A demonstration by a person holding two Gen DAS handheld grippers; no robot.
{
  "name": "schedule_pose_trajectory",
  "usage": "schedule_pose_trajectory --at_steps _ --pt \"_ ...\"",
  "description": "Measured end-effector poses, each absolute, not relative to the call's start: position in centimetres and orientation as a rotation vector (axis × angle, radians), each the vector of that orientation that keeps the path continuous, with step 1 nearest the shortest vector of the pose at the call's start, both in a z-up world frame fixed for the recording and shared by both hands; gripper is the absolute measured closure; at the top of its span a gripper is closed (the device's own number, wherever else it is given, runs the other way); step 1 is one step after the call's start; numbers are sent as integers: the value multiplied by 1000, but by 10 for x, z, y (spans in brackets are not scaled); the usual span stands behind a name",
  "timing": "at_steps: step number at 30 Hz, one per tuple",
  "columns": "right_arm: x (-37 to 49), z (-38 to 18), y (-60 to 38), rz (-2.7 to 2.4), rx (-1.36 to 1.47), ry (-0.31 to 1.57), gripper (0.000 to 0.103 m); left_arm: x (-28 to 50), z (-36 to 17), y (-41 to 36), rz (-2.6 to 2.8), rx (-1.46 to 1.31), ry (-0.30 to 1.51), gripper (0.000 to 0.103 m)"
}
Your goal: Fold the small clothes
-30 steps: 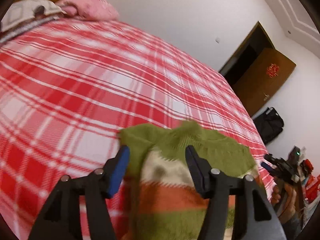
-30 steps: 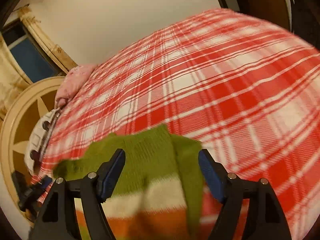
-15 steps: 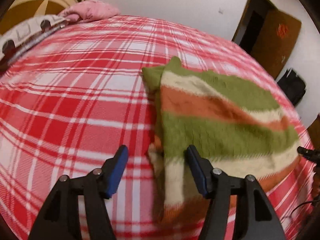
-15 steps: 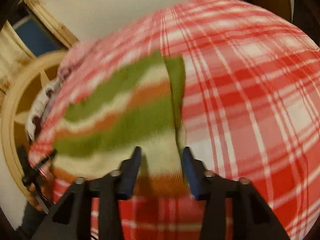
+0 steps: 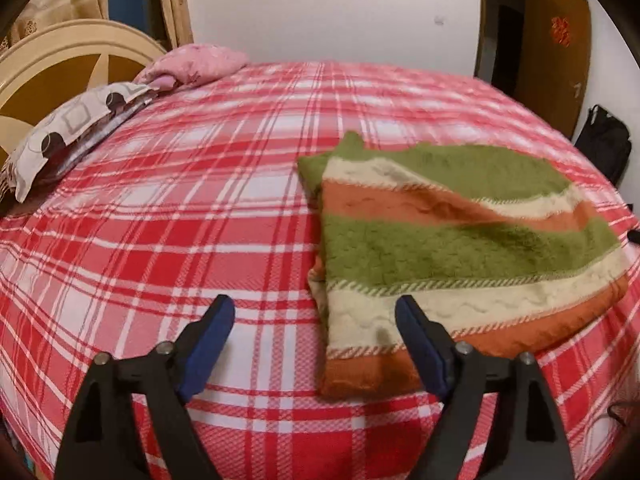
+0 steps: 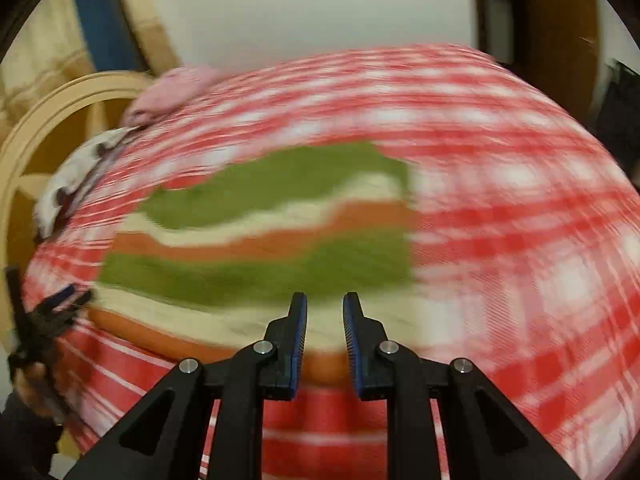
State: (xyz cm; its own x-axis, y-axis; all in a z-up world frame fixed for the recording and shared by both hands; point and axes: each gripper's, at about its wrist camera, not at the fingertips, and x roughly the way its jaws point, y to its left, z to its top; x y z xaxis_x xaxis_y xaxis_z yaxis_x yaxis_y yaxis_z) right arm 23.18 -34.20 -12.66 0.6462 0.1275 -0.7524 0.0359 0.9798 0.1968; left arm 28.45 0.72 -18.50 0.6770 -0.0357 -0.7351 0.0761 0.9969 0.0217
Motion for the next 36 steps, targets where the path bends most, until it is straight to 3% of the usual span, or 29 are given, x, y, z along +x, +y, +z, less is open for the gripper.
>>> schedule_pose_trajectory --at_steps 5,12,18,21,22,25,36 --pt "273 -133 -254 263 133 856 82 279 -204 9 -28 48 879 17" --pt "275 -199 -183 368 51 1020 81 264 -208 12 -58 44 890 14" --pt "259 -193 -183 406 9 1101 81 249 -206 16 -98 13 900 13" --pt "263 -171 -175 403 -38 1038 81 248 -202 19 -86 -5 891 13" --pt "267 -162 -172 408 -12 989 80 249 -204 21 -79 -14 897 13" --pt "287 -154 -156 409 5 930 53 249 -205 22 -78 -20 907 13" --pt "294 -192 -126 362 -81 959 51 245 -208 25 -88 15 918 12"
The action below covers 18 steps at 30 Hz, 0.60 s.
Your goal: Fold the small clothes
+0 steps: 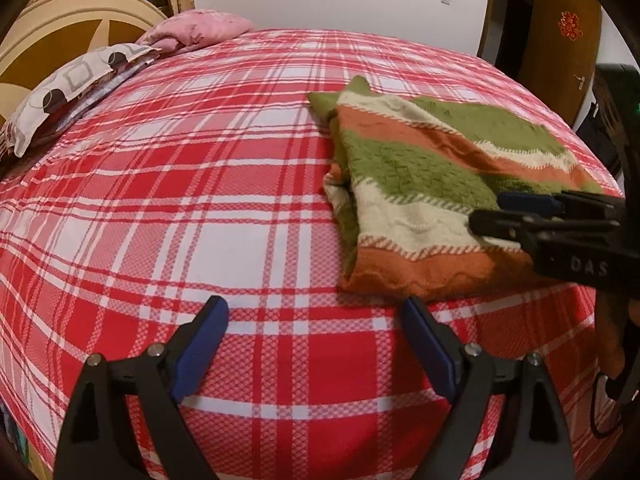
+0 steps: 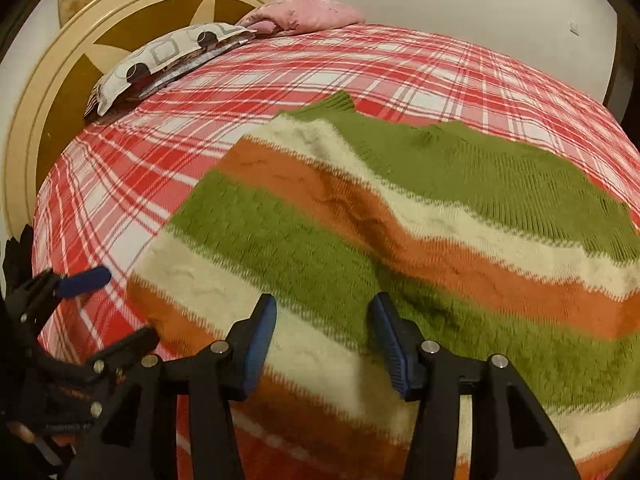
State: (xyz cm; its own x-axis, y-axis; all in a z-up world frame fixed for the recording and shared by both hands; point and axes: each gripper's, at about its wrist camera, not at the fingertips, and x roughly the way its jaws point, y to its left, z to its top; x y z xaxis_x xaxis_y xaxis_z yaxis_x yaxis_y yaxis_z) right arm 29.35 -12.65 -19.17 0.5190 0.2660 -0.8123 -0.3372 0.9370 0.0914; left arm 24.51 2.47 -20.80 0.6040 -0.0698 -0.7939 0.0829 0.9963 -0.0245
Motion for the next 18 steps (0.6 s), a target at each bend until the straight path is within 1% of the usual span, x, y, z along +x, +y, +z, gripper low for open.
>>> schedule_pose_trajectory --at_steps 3,10,18 --pt "288 -198 -129 378 -69 985 51 243 -207 26 -87 7 926 12" --pt "271 -202 -130 356 -72 944 51 235 -203 34 -77 -2 940 12" --pt "265 -201 -130 362 -85 948 51 242 -184 49 -44 -8 899 12"
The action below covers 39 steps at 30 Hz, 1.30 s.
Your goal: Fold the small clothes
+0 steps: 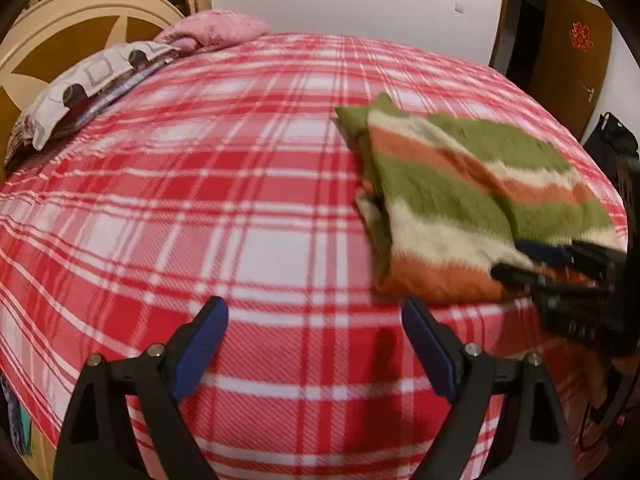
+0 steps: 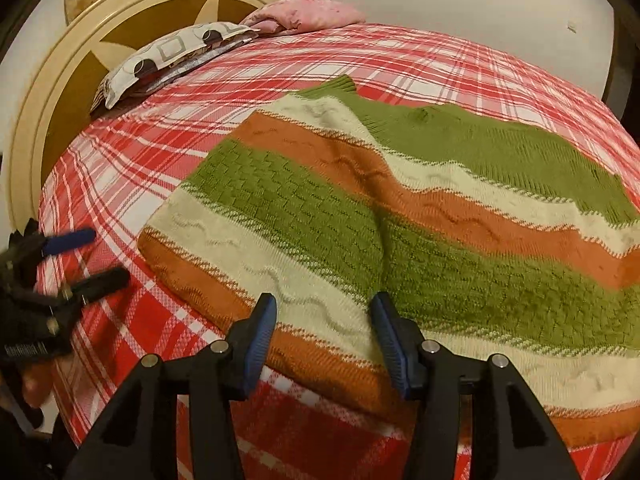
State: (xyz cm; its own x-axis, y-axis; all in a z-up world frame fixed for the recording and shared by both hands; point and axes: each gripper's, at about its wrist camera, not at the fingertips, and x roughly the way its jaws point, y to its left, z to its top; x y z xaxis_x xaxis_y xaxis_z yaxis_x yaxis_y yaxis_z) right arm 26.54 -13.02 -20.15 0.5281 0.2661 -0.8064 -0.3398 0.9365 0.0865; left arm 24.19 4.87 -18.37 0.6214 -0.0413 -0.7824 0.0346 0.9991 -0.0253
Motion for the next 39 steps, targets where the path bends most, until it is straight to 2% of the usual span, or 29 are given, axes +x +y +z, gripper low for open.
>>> schedule_pose_trajectory --at_steps 7,13,17,20,24,28,33,39 --pt "247 -195 -115 375 -175 949 51 271 -164 84 39 -35 844 12" --pt "254 -181 -115 396 -95 889 51 286 -173 81 47 -21 854 12" --pt "270 -171 -76 441 -118 852 51 283 -178 85 39 -54 868 12" --pt "282 -193 -50 485 -116 975 51 282 -176 94 50 -52 868 12" --pt "256 -193 -48 525 -137 963 51 289 -170 116 38 -76 856 12" --pt "237 -186 -50 521 -206 915 51 308 -168 122 -44 -83 869 12" --pt "223 -174 -38 463 -308 767 51 341 -173 134 -118 -173 912 12" --pt "218 -193 7 452 -517 736 52 357 -179 133 -158 -198 944 12"
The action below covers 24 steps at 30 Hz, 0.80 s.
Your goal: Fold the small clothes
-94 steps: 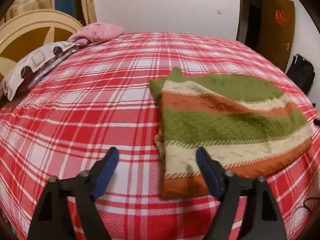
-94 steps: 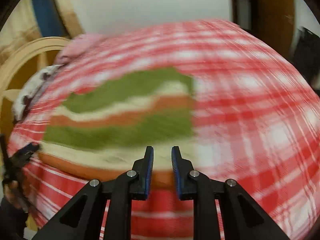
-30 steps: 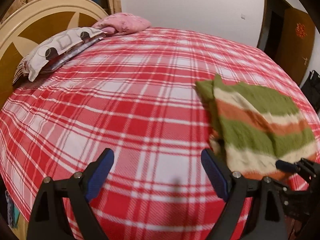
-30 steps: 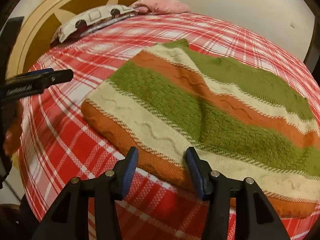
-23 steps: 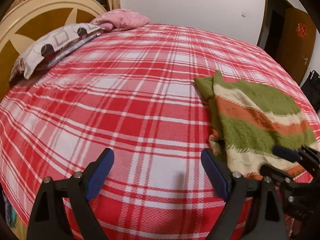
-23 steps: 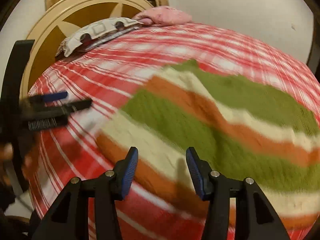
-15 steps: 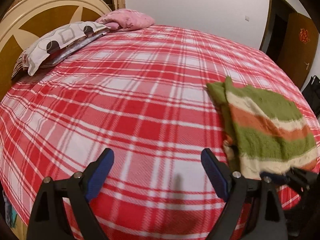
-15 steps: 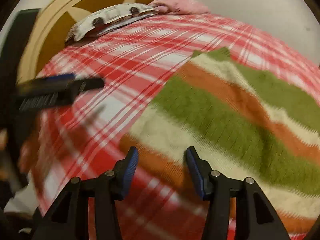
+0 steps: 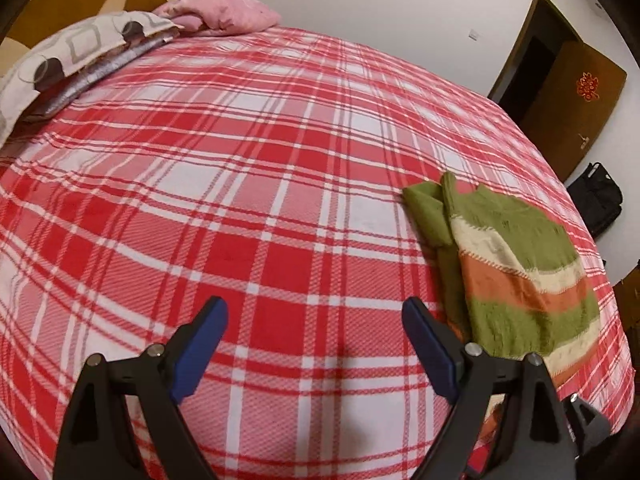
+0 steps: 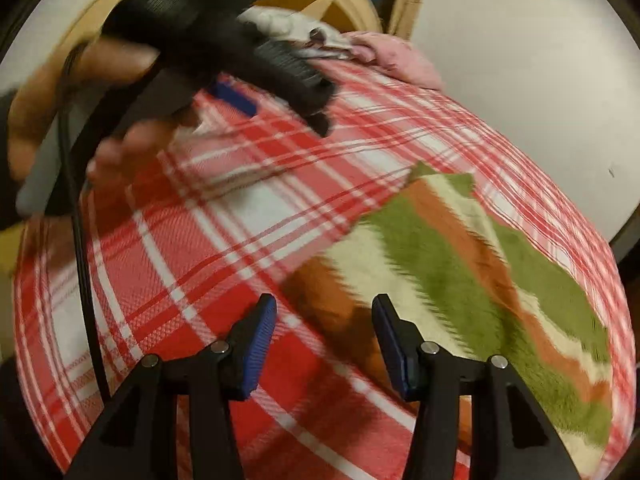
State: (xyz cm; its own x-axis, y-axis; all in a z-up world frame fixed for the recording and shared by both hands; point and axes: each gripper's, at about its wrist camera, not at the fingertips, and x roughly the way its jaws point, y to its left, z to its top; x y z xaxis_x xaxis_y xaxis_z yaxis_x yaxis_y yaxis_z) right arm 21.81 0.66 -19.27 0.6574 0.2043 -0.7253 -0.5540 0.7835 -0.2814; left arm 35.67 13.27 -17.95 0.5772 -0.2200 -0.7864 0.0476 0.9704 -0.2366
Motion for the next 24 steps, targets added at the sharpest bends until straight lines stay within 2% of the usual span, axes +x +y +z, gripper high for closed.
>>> schedule_pose_trajectory --at_steps 3,4,5,6,15,24 --pt "221 -197 11 361 -576 673 55 363 -183 133 -224 -238 965 12" --pt "224 -197 10 340 -577 667 65 366 -185 131 -234 -246 970 12" --pt "227 -198 8 328 -577 664 81 367 -185 130 -241 -250 971 12" --pt "228 -199 9 328 -579 669 85 371 -186 128 -259 -258 973 12" --pt "229 -198 -5 362 -492 694 89 419 -192 88 -433 -344 1008 12" --pt "234 -200 -11 379 -460 710 89 455 -199 54 -430 -281 1019 13"
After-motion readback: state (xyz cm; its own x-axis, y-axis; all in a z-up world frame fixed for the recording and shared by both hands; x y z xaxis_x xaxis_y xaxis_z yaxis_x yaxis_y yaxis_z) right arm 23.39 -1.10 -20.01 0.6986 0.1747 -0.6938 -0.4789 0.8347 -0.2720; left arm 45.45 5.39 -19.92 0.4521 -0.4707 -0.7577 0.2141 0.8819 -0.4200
